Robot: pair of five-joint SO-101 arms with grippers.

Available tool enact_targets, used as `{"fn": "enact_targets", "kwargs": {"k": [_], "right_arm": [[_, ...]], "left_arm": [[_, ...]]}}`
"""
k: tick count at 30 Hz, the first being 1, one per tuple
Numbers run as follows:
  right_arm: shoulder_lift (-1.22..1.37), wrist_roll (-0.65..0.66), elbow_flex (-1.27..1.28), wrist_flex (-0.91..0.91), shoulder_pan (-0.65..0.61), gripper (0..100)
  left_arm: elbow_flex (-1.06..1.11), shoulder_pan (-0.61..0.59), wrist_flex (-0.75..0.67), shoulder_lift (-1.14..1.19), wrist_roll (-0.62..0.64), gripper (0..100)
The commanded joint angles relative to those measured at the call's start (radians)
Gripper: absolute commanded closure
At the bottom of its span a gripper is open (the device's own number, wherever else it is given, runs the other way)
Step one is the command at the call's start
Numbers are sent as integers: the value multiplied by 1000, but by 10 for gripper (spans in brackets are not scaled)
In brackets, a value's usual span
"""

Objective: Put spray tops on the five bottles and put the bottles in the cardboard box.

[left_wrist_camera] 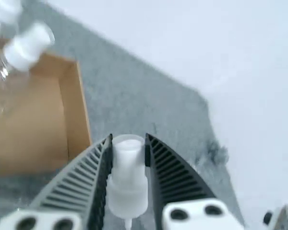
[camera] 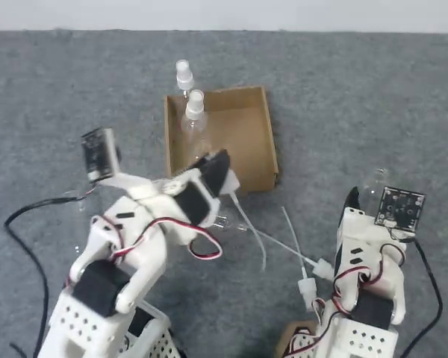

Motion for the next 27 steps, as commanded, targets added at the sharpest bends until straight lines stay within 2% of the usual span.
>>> {"fn": "enact_targets", "kwargs": {"k": [1, 7, 17, 27], "right_arm": [[-22, 11, -8, -25, -16, 920], [-22, 11, -6, -18, -128, 918], [-22, 11, -5, 7, -223, 918], [-22, 11, 15, 10, -331, 918]], "left_arm": [[30, -32, -80, -98, -6, 988], [97, -34, -150, -164, -5, 988], [124, -35, -160, -249, -3, 988], [180, -212, -256, -327, 71, 988]]}}
